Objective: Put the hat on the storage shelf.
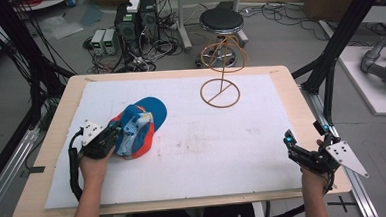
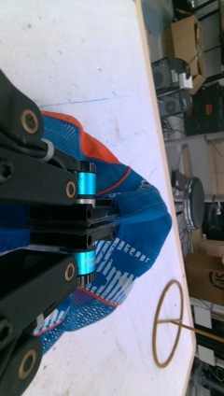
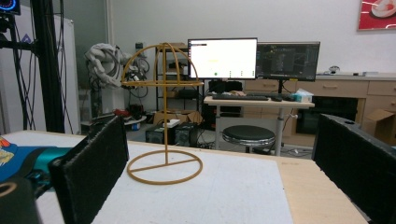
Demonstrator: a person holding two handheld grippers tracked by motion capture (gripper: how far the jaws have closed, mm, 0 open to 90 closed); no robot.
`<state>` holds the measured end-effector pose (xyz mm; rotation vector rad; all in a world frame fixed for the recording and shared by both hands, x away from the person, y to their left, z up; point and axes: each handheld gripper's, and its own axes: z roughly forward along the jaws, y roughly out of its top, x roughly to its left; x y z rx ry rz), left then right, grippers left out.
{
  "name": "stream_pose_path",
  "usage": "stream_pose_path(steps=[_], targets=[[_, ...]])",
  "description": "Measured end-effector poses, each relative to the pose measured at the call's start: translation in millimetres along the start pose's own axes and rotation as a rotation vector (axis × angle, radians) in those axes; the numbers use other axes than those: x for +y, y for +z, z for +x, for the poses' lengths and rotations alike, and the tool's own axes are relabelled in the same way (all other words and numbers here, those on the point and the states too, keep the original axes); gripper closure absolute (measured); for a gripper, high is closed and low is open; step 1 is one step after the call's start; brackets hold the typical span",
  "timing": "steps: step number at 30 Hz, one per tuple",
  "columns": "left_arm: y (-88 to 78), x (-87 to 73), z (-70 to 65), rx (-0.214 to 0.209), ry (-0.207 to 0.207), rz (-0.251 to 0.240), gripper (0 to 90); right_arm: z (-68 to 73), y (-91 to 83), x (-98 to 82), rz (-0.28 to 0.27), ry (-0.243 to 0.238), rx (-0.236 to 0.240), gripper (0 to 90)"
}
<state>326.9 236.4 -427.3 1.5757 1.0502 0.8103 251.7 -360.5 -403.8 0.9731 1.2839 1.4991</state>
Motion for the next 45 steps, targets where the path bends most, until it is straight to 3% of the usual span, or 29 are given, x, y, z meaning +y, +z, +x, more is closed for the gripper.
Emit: stream_pose_path(steps=[20,22,31,45], targets=[[-15.6,25.2,-11.0,-0.039,-0.086,-0.224,88.4,-1.1,-0.3,-0.8,0.001,-0.002,-0.001,3.5],[-19.7,33.1,-13.8,-0.047,-0.103,-0.268,88.4,-1.1,-0.3,-0.8,0.002,-0.002,-0.001,3.5],[-24.9,54.7,-27.1,-0.069,-0.095,-0.342,88.4,0.5,1.0,-2.1,0.009,-0.002,0.007,3.5],[-20.3,112.2,-53.0,-0.094,-0.075,-0.464,88.5,0.5,2.3,-3.5,0.014,0.002,0.009,3.5]])
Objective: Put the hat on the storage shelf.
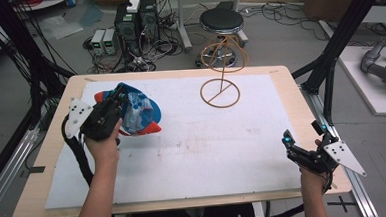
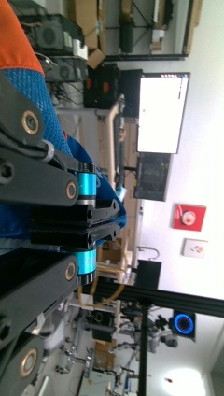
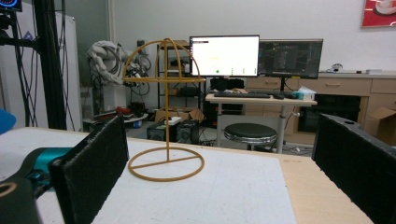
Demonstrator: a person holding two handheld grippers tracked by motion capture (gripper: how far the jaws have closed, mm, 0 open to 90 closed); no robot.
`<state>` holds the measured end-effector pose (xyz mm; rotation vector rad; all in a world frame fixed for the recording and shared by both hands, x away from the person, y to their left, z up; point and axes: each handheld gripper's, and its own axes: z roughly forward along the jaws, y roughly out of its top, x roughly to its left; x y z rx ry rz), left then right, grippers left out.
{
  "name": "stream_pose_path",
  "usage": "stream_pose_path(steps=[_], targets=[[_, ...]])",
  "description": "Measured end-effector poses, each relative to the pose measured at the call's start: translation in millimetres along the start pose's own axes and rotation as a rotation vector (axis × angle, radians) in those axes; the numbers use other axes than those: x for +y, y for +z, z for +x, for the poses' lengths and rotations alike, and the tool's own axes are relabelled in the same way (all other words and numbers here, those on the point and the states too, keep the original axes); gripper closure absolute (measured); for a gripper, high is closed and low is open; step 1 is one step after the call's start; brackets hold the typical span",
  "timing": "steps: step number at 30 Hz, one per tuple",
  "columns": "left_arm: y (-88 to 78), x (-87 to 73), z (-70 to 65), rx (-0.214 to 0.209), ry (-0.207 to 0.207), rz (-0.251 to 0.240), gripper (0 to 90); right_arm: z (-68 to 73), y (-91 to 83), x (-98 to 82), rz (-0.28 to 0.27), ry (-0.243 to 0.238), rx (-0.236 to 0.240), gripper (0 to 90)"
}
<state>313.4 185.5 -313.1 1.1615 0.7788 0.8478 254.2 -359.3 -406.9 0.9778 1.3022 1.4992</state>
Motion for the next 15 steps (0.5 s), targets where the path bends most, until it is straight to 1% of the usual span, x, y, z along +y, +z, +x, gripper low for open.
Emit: stream_pose_path(steps=[4,5,7,9,10,12,15], targets=[[12.8,12.7,-7.4,-0.004,0.008,-0.022,88.4,1.6,1.1,-0.1,0.001,-0.004,0.006,3.5],[12.8,12.7,-7.4,-0.004,0.008,-0.022,88.5,2.0,1.3,0.0,0.0,-0.005,0.007,3.5],[19.3,19.0,-11.4,-0.004,0.009,-0.032,88.4,2.4,1.3,0.3,-0.001,-0.006,0.008,3.5],[28.1,28.7,-17.0,-0.007,0.023,-0.044,88.4,3.5,1.7,0.6,-0.001,-0.006,0.011,3.5],[28.1,28.7,-17.0,-0.007,0.023,-0.044,88.5,4.0,1.8,0.5,0.001,-0.002,0.013,3.5],[36.8,37.4,-21.1,-0.004,0.023,-0.061,88.5,4.0,2.9,0.0,-0.002,-0.008,0.014,3.5],[45.8,44.9,-25.2,-0.002,0.023,-0.07,88.4,5.8,3.6,-0.2,0.001,-0.006,0.02,3.5]])
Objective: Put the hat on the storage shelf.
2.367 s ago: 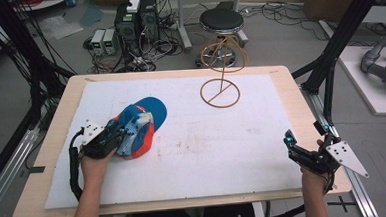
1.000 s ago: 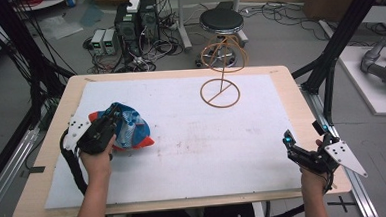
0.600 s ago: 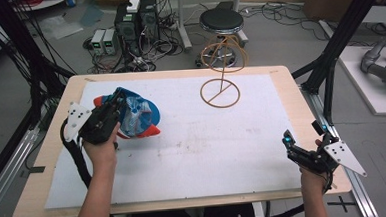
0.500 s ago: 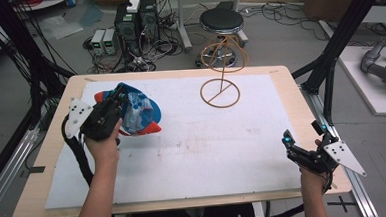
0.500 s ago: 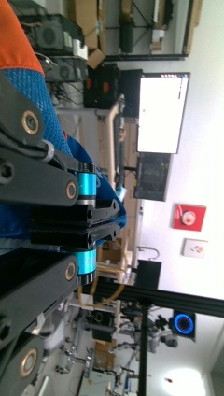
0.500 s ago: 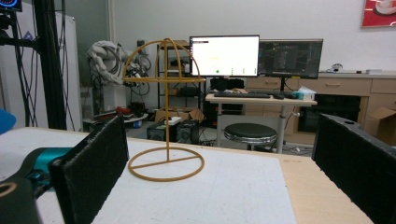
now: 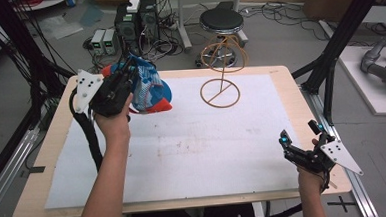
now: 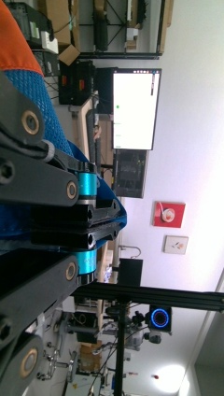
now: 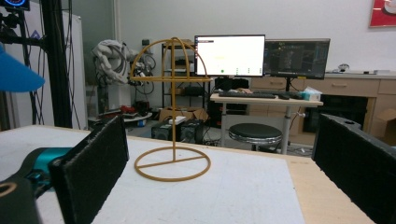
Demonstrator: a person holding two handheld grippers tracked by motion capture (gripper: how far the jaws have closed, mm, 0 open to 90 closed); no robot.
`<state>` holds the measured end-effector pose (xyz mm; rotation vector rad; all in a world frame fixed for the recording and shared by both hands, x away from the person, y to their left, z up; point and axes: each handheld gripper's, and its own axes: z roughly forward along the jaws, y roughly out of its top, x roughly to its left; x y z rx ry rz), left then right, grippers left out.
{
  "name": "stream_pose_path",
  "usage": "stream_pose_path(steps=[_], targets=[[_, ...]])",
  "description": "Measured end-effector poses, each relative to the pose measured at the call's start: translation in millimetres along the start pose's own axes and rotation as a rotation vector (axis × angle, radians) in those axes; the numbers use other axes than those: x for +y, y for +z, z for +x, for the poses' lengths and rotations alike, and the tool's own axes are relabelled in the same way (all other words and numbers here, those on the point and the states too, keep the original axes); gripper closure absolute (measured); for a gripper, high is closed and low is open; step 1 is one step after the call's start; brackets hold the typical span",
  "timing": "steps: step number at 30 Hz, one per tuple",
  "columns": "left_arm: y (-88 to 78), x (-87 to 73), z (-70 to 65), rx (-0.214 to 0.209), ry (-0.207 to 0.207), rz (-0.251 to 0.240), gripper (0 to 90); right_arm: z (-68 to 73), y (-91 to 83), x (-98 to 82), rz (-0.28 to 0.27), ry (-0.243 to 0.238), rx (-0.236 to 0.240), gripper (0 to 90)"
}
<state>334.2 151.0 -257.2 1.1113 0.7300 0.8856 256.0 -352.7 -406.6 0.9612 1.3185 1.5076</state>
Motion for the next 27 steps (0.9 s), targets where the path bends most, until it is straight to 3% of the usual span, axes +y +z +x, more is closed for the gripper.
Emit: stream_pose_path(steps=[5,14,20,27], targets=[[13.7,8.1,-6.6,-0.001,-0.002,-0.016,88.4,2.8,0.4,0.9,-0.004,-0.003,0.01,3.5],[55.5,27.3,-24.9,0.004,-0.01,-0.056,88.4,6.7,3.4,0.4,-0.003,0.005,0.028,3.5],[74.6,36.7,-31.5,0.0,-0.011,-0.073,88.4,5.4,3.5,0.3,-0.007,0.007,0.027,3.5],[103.9,51.6,-40.6,0.0,-0.036,-0.107,88.4,5.4,-0.2,-0.8,0.007,0.002,0.032,3.5]])
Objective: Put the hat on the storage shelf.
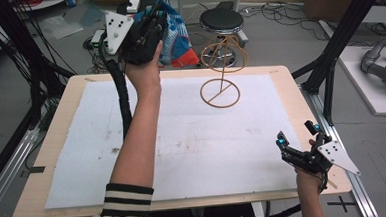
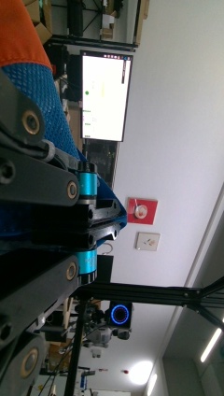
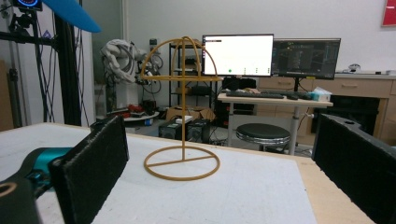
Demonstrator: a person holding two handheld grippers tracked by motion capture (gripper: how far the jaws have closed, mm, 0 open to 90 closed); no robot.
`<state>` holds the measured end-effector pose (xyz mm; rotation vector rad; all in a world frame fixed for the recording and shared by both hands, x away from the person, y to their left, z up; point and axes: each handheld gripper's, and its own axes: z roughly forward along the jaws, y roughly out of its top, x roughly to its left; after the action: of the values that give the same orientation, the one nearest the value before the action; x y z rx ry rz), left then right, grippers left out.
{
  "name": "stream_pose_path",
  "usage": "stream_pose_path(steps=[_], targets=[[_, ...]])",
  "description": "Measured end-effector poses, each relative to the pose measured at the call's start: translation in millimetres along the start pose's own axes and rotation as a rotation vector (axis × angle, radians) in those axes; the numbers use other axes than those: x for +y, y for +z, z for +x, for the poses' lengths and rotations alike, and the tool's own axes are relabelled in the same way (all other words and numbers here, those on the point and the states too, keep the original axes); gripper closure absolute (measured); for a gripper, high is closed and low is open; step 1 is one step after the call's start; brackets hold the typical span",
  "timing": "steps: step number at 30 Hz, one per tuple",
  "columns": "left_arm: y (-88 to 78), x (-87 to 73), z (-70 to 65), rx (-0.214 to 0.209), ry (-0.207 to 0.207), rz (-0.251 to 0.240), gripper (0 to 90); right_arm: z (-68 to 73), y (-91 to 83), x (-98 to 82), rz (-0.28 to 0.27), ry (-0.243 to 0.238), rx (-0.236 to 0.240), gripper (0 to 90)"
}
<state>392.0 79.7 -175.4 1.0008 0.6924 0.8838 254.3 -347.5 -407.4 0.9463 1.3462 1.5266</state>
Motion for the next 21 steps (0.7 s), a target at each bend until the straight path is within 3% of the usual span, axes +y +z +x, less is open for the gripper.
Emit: stream_pose_path(steps=[7,14,21], targets=[[24.5,-5.3,-9.8,-0.014,-0.01,0.02,88.5,3.3,-1.3,1.6,0.001,-0.01,0.018,3.5],[51.2,-11.2,-19.7,-0.034,-0.034,0.018,88.4,14.4,-0.2,3.4,0.008,-0.039,0.067,3.5],[78.8,-12.5,-32.7,-0.063,-0.048,0.004,88.4,16.6,-0.7,4.1,0.005,-0.035,0.086,3.5]])
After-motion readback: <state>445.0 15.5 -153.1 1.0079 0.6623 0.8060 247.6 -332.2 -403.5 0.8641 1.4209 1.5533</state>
